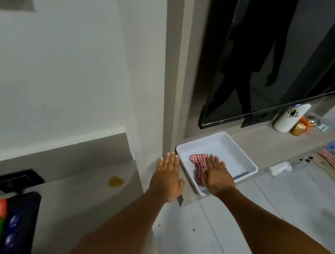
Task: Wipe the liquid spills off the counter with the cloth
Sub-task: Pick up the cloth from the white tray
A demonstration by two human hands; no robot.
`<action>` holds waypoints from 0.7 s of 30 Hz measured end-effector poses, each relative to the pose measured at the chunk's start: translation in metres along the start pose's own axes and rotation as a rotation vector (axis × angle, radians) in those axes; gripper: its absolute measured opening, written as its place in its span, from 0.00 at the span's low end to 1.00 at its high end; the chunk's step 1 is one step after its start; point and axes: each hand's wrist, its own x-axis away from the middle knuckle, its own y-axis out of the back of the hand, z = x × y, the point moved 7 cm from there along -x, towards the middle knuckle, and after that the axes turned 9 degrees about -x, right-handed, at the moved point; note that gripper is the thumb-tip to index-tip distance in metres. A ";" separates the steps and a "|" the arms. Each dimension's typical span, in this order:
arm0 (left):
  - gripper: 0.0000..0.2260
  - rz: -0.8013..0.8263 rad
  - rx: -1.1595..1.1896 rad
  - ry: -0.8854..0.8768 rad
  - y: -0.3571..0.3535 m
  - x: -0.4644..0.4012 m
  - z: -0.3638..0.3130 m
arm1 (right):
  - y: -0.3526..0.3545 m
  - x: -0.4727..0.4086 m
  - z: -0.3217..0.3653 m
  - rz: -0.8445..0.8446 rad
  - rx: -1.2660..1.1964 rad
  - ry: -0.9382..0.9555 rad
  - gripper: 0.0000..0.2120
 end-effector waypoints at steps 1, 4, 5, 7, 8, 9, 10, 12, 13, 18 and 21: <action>0.36 0.022 0.004 -0.002 -0.011 -0.004 -0.006 | -0.009 -0.008 -0.002 0.022 0.017 0.008 0.39; 0.36 0.062 0.023 0.008 -0.039 -0.012 -0.014 | -0.029 -0.035 -0.009 0.033 -0.006 0.019 0.35; 0.36 0.075 0.027 0.016 -0.047 -0.017 -0.015 | -0.035 -0.045 -0.013 0.029 -0.029 0.017 0.34; 0.36 0.098 0.042 0.034 -0.056 -0.024 -0.015 | -0.044 -0.062 -0.016 0.023 -0.078 0.017 0.32; 0.36 0.100 0.035 0.043 -0.058 -0.027 -0.014 | -0.044 -0.068 -0.018 0.014 -0.087 0.015 0.31; 0.36 0.104 0.041 0.051 -0.062 -0.030 -0.013 | -0.047 -0.075 -0.017 0.013 -0.103 0.023 0.31; 0.36 0.115 0.042 0.059 -0.065 -0.033 -0.013 | -0.050 -0.082 -0.016 0.017 -0.115 0.030 0.31; 0.36 0.122 0.057 0.065 -0.068 -0.037 -0.013 | -0.057 -0.088 -0.011 0.015 -0.113 0.055 0.30; 0.36 0.130 0.064 0.068 -0.070 -0.038 -0.013 | -0.061 -0.089 -0.010 0.009 -0.091 0.062 0.29; 0.36 0.142 0.092 0.091 -0.075 -0.038 -0.009 | -0.074 -0.094 -0.014 -0.005 -0.030 0.012 0.37; 0.36 0.145 0.087 0.084 -0.070 -0.031 -0.006 | -0.068 -0.095 -0.012 -0.001 -0.066 0.040 0.37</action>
